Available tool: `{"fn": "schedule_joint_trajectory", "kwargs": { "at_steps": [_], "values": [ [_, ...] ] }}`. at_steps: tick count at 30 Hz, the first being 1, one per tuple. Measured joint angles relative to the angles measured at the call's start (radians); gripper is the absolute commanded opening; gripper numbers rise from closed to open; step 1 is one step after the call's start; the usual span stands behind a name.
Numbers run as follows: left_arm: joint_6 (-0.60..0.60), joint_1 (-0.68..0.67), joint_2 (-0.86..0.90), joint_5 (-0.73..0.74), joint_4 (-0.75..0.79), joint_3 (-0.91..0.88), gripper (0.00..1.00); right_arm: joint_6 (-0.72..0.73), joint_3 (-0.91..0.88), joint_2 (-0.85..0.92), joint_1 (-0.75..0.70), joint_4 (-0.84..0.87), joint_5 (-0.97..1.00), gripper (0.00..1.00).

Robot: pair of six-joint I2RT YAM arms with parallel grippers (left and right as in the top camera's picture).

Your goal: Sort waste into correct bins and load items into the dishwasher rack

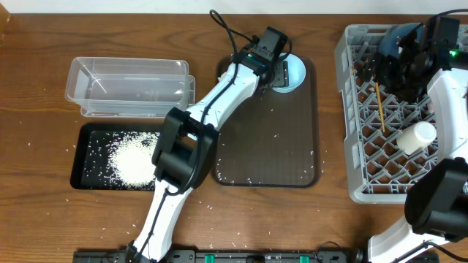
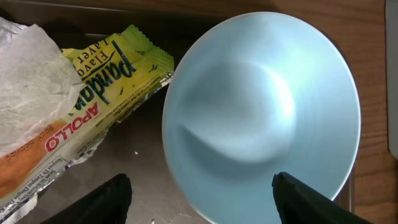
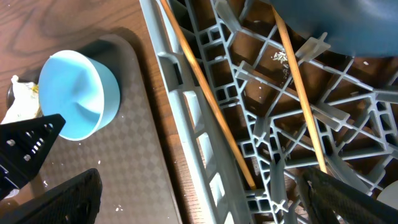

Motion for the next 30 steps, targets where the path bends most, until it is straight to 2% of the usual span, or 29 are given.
{"fn": "schedule_joint_trajectory", "kwargs": {
  "at_steps": [2, 3, 11, 16, 24, 30],
  "values": [
    [0.0, -0.003, 0.005, -0.004, -0.003, 0.0, 0.49, 0.0, 0.0, 0.0, 0.0, 0.0, 0.0, 0.99],
    [-0.002, -0.006, 0.008, -0.006, -0.005, 0.0, 0.46, 0.0, 0.0, 0.0, 0.0, 0.0, 0.0, 0.99],
    [0.0, -0.01, 0.015, 0.01, -0.06, 0.0, 0.41, 0.0, 0.0, 0.0, 0.0, 0.0, 0.0, 0.99],
    [-0.008, -0.01, 0.015, 0.033, -0.175, 0.0, 0.27, 0.0, 0.0, 0.0, 0.0, 0.0, 0.0, 0.99],
    [-0.008, -0.01, 0.015, 0.058, -0.343, 0.0, 0.27, 0.0, 0.0, 0.0, 0.0, 0.0, 0.0, 0.99],
    [-0.008, -0.01, -0.008, 0.123, -0.523, -0.003, 0.27, 0.0, 0.0, 0.0, 0.0, 0.0, 0.0, 0.99]
  ]
}}
